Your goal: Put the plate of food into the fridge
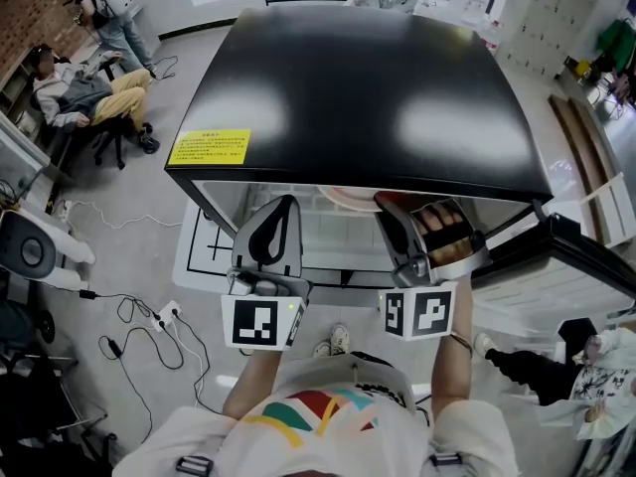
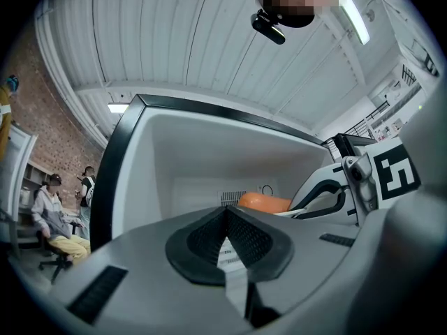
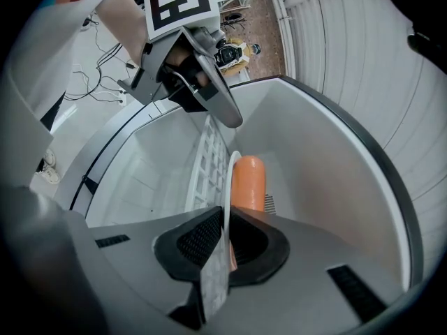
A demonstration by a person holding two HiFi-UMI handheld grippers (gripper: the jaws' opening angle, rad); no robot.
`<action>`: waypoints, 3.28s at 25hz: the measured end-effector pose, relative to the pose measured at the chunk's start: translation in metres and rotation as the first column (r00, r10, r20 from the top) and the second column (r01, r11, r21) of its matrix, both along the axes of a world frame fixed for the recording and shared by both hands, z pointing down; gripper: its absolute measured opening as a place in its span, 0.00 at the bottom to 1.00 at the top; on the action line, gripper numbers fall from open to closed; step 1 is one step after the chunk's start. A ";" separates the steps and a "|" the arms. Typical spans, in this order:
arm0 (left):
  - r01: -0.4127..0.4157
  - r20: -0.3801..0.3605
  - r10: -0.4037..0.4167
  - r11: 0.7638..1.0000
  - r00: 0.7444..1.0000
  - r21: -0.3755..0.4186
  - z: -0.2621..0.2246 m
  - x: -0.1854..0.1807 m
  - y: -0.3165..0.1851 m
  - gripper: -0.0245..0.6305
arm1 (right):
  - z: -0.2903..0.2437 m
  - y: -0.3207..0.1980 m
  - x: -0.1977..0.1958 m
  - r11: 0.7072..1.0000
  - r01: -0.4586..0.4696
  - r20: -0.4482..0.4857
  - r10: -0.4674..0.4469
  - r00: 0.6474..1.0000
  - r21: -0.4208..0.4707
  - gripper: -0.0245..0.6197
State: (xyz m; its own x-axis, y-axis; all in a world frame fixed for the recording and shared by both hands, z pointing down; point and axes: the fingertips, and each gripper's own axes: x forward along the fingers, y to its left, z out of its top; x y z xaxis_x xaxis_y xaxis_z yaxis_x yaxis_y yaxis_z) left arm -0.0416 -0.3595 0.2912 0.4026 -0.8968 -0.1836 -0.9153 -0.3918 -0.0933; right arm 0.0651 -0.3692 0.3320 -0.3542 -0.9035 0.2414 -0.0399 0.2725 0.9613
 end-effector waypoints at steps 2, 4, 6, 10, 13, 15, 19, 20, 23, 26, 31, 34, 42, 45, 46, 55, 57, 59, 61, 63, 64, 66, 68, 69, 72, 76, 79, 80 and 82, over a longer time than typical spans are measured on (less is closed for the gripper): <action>0.000 0.000 0.000 1.000 1.000 -0.002 0.001 0.000 -0.002 0.05 | 0.002 -0.003 0.000 1.000 -0.002 -0.008 0.002 1.000 -0.015 0.08; 0.000 0.000 0.000 1.000 1.000 -0.006 0.001 0.000 -0.004 0.05 | 0.004 -0.006 0.001 0.999 -0.007 -0.019 0.006 1.000 -0.035 0.08; 0.000 0.001 0.000 1.000 1.000 -0.008 0.002 0.000 -0.005 0.05 | 0.007 -0.010 0.003 0.998 -0.014 -0.032 0.012 0.999 -0.058 0.09; -0.003 0.000 0.003 1.000 1.000 -0.013 0.004 0.002 -0.007 0.05 | 0.011 -0.016 0.006 0.996 -0.028 -0.050 0.023 0.998 -0.086 0.09; -0.005 -0.002 0.005 1.000 1.000 -0.018 0.005 0.002 -0.008 0.05 | 0.013 -0.020 0.008 0.995 -0.032 -0.056 0.027 0.998 -0.096 0.09; -0.005 -0.005 0.005 1.000 1.000 -0.020 0.006 0.003 -0.009 0.05 | 0.014 -0.022 0.009 0.994 -0.034 -0.061 0.028 0.998 -0.101 0.09; -0.006 -0.006 0.006 1.000 1.000 -0.022 0.007 0.004 -0.011 0.05 | 0.013 -0.026 0.008 0.993 -0.036 -0.067 0.028 0.997 -0.108 0.09; -0.007 -0.006 0.007 1.000 1.000 -0.022 0.007 0.004 -0.012 0.05 | 0.014 -0.026 0.008 0.993 -0.036 -0.068 0.029 0.997 -0.110 0.09; -0.009 -0.009 0.009 1.000 1.000 -0.024 0.007 0.004 -0.013 0.05 | 0.014 -0.029 0.008 0.992 -0.042 -0.070 0.034 0.997 -0.118 0.09; -0.009 -0.012 0.008 1.000 1.000 -0.024 0.007 0.002 -0.014 0.05 | 0.014 -0.033 0.007 0.990 -0.050 -0.070 0.041 0.997 -0.135 0.09; -0.008 -0.017 0.008 1.000 1.000 -0.027 0.007 -0.002 -0.015 0.05 | 0.012 -0.040 0.003 0.983 -0.068 -0.059 0.058 0.997 -0.171 0.09; -0.011 -0.019 0.010 0.999 1.000 -0.033 0.008 -0.003 -0.014 0.05 | 0.010 -0.042 -0.001 0.978 -0.061 -0.013 0.060 0.998 -0.201 0.09; -0.016 -0.022 0.016 0.999 1.000 -0.032 0.008 -0.003 -0.014 0.05 | 0.010 -0.043 -0.007 0.961 -0.040 0.053 0.056 0.997 -0.273 0.12; -0.020 -0.022 0.019 0.999 1.000 -0.032 0.009 -0.002 -0.014 0.05 | 0.011 -0.042 -0.008 0.955 -0.030 0.079 0.055 0.995 -0.294 0.12; -0.021 -0.021 0.020 0.999 1.000 -0.033 0.009 -0.002 -0.014 0.05 | 0.010 -0.043 -0.008 0.952 -0.024 0.097 0.056 0.994 -0.304 0.12; -0.037 -0.021 0.036 0.999 0.999 -0.033 0.010 0.004 -0.015 0.05 | -0.004 -0.042 -0.014 0.913 0.080 0.292 0.045 0.955 -0.400 0.12; -0.040 -0.024 0.039 0.999 0.999 -0.034 0.009 0.005 -0.015 0.05 | -0.008 -0.041 -0.016 0.904 0.111 0.330 0.035 0.943 -0.413 0.12; -0.045 -0.020 0.045 0.998 0.999 -0.032 0.010 0.007 -0.015 0.05 | -0.011 -0.037 -0.018 0.887 0.157 0.374 0.019 0.927 -0.434 0.12; -0.049 -0.018 0.048 0.998 0.999 -0.030 0.010 0.009 -0.016 0.05 | -0.013 -0.035 -0.020 0.868 0.195 0.408 0.010 0.913 -0.456 0.12; -0.050 -0.022 0.049 0.998 0.999 -0.031 0.009 0.010 -0.016 0.05 | -0.012 -0.034 -0.021 0.859 0.208 0.419 0.008 0.908 -0.468 0.12; -0.050 -0.023 0.050 0.998 0.998 -0.031 0.008 0.011 -0.015 0.05 | -0.010 -0.034 -0.021 0.856 0.210 0.419 0.009 0.908 -0.473 0.12; -0.052 -0.019 0.052 0.998 0.998 -0.029 0.008 0.011 -0.015 0.05 | -0.007 -0.032 -0.021 0.849 0.212 0.414 0.008 0.910 -0.483 0.12; -0.052 -0.019 0.052 0.998 0.998 -0.030 0.008 0.011 -0.015 0.05 | -0.002 -0.031 -0.021 0.838 0.217 0.407 0.006 0.913 -0.501 0.12; -0.052 -0.020 0.052 0.998 0.998 -0.031 0.008 0.011 -0.015 0.05 | 0.000 -0.030 -0.021 0.830 0.220 0.403 0.006 0.915 -0.512 0.12; -0.053 -0.026 0.052 0.998 0.998 -0.031 0.007 0.012 -0.015 0.05 | 0.007 -0.028 -0.021 0.814 0.222 0.388 0.005 0.922 -0.537 0.13; -0.057 -0.020 0.056 0.998 0.998 -0.027 0.007 0.013 -0.013 0.05 | 0.009 -0.027 -0.022 0.814 0.218 0.382 0.004 0.924 -0.538 0.13; -0.052 -0.029 0.051 0.998 0.998 -0.026 0.007 0.012 -0.012 0.05 | 0.009 -0.026 -0.021 0.814 0.221 0.385 0.004 0.923 -0.538 0.13; -0.052 -0.030 0.051 0.998 0.998 -0.027 0.007 0.012 -0.011 0.05 | 0.009 -0.026 -0.021 0.812 0.223 0.389 0.006 0.921 -0.540 0.13; -0.050 -0.029 0.049 0.998 0.998 -0.028 0.008 0.011 -0.010 0.05 | 0.009 -0.026 -0.022 0.805 0.228 0.396 0.010 0.918 -0.548 0.13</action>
